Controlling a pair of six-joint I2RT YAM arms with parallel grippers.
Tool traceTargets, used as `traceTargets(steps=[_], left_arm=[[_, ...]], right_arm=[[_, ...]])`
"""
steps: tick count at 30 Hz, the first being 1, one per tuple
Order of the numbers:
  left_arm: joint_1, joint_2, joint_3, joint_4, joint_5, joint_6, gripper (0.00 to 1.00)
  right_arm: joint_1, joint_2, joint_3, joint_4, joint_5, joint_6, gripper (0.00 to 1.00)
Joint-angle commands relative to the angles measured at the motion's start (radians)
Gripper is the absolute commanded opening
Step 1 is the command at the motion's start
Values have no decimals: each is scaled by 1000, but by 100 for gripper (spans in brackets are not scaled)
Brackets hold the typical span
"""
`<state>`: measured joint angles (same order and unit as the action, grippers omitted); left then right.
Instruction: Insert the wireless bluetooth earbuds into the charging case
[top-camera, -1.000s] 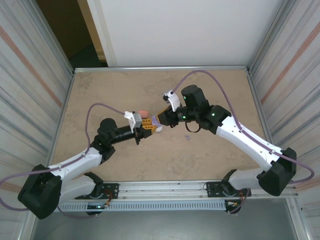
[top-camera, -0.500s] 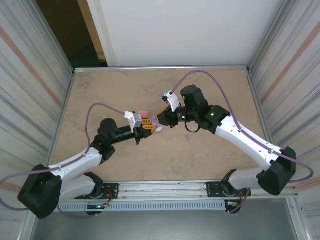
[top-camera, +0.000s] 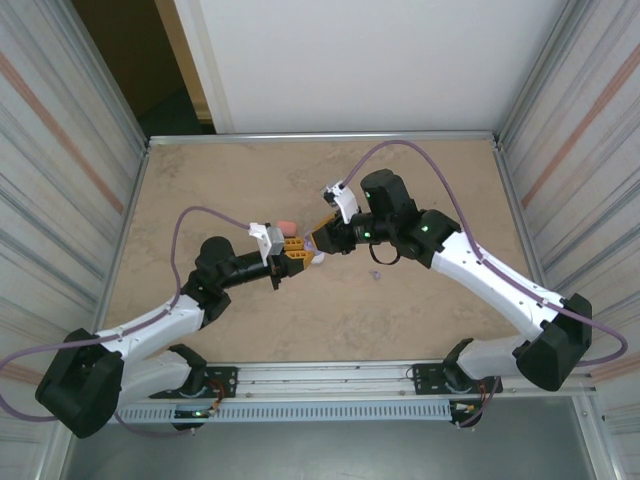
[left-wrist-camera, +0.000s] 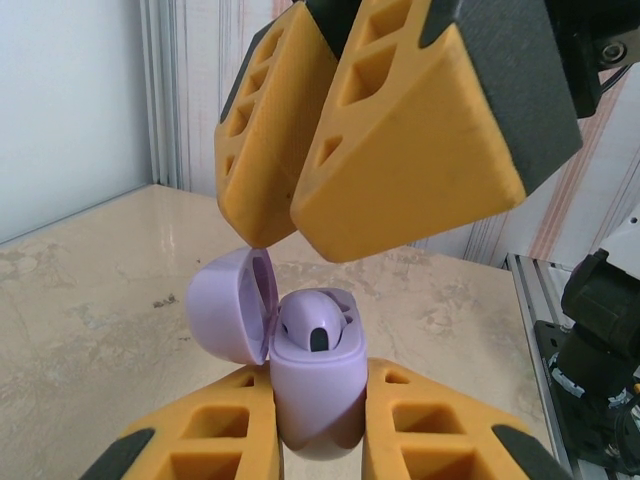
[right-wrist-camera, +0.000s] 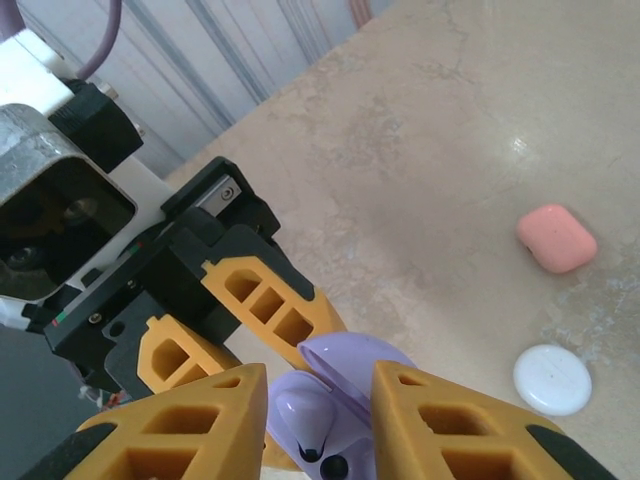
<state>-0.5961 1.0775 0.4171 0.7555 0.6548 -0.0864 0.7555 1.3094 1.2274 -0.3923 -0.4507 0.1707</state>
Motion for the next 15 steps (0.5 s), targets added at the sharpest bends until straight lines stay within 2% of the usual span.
traceTargets(steps=[1,8,15], left_arm=[[-8,-10,25,36,9,-3,0],[-8,-23,23,35,-7,7,0],[-8,-60,17,12,-40,23,0]], right_arm=[[4,-36,36,-2,4,-20,35],[-20,-106,1,7,38,-10,44],[-98,-206,-100,59,6,45,51]])
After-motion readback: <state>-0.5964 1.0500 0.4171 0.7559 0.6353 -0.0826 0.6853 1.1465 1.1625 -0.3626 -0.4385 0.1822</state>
